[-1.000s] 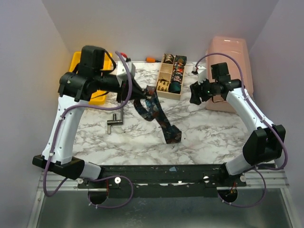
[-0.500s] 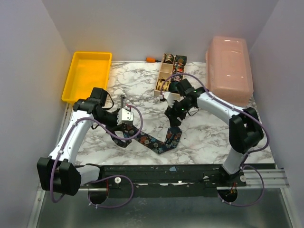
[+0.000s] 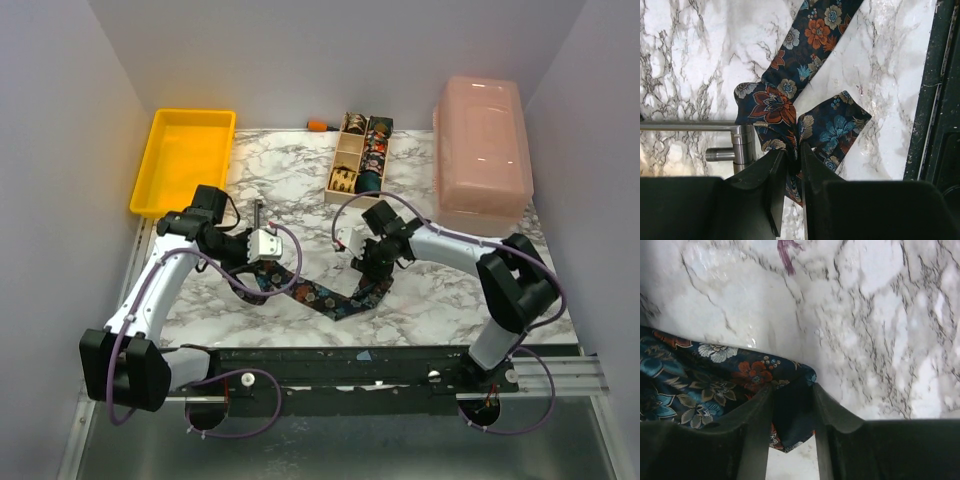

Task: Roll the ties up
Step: Place the tie at the center of the board.

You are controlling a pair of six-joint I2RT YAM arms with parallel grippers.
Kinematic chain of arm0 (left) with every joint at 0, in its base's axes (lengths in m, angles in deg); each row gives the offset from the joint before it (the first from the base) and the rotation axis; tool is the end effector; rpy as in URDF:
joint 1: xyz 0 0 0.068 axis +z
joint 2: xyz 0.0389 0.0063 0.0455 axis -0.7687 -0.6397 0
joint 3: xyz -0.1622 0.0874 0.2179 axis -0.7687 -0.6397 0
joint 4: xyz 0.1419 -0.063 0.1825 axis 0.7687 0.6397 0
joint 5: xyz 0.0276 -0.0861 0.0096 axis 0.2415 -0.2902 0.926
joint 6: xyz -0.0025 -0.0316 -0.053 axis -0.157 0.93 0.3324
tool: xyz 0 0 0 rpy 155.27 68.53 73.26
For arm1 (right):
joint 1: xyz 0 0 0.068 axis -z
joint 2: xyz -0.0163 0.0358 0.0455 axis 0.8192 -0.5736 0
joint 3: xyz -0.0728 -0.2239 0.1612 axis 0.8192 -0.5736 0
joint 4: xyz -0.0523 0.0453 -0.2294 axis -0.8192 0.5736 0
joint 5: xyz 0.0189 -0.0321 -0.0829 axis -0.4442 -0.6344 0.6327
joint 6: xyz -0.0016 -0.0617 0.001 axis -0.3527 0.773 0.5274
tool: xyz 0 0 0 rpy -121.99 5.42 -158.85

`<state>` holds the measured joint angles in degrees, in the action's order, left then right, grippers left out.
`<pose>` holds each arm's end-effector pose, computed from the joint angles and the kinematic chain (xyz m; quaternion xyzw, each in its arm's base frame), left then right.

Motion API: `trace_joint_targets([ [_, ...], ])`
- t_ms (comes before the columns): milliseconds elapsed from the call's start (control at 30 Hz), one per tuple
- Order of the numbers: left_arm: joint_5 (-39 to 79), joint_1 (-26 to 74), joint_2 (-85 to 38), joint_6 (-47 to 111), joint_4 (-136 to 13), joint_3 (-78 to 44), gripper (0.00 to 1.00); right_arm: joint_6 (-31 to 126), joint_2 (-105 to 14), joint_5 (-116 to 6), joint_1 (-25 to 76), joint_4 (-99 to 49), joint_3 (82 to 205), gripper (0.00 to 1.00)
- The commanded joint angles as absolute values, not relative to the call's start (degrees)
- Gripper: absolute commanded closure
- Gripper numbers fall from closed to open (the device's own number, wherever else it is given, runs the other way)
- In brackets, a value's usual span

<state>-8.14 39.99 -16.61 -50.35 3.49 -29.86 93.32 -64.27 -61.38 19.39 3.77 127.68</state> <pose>0.1731 -0.0594 0.2898 0.6456 0.6827 -0.1928 0.2828 0.2512 0.1942 0.1783 -0.6081 0.7644 0.1176 0.1790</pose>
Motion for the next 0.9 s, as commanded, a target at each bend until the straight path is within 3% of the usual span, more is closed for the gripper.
trace_joint_targets([
  [0, -10.36, 39.68, -21.12, -47.28, 3.53, -25.15, 0.82, 95.8, -63.24, -43.7, 20.87, -0.22, 117.2, 0.7],
  [100, -12.56, 37.79, -24.9, -45.17, 4.28, -21.3, 0.81, 94.17, -59.39, -39.0, 24.25, -1.01, 114.83, 0.97],
  [133, -12.91, 36.65, -26.21, -44.56, 4.37, -20.24, 0.81, 93.89, -58.19, -37.64, 26.42, -1.23, 114.05, 0.99],
  [367, -15.29, 31.66, -31.75, -43.85, 2.66, -16.73, 0.8, 95.44, -44.52, -35.18, 43.65, -3.36, 110.31, 0.99],
  [533, -11.74, 29.61, -33.18, -50.06, 1.56, -21.91, 0.75, 99.91, -34.23, -39.58, 46.83, 2.71, 105.01, 0.99],
  [600, -8.29, 29.06, -32.46, -51.72, -0.52, -25.88, 0.65, 102.01, -32.51, -42.96, 46.83, 8.2, 103.42, 0.99],
  [633, -7.08, 29.1, -32.42, -51.76, -1.09, -27.0, 0.57, 102.44, -32.31, -44.0, 46.85, 11.14, 103.66, 0.93],
  [667, -5.96, 29.2, -32.85, -51.02, -1.1, -27.37, 0.5, 102.6, -32.42, -44.86, 46.83, 12.98, 104.25, 0.77],
  [700, -5.71, 29.79, -33.23, -50.79, 0.24, -26.88, 0.32, 102.15, -32.54, -45.39, 46.85, 14.42, 105.03, 0.6],
  [733, -6.44, 30.88, -33.77, -50.63, 1.87, -25.81, 0.06, 101.73, -32.56, -46.39, 46.83, 15.52, 106.39, 0.49],
  [767, -7.58, 32.06, -34.2, -50.35, 3.8, -24.6, 0.02, 101.19, -32.57, -46.72, 46.87, 16.65, 107.72, 0.42],
  [867, -12.0, 37.01, -34.9, -48.55, 7.7, -20.19, 0.02, 100.23, -32.81, -51.66, 46.83, 18.94, 112.31, 0.35],
])
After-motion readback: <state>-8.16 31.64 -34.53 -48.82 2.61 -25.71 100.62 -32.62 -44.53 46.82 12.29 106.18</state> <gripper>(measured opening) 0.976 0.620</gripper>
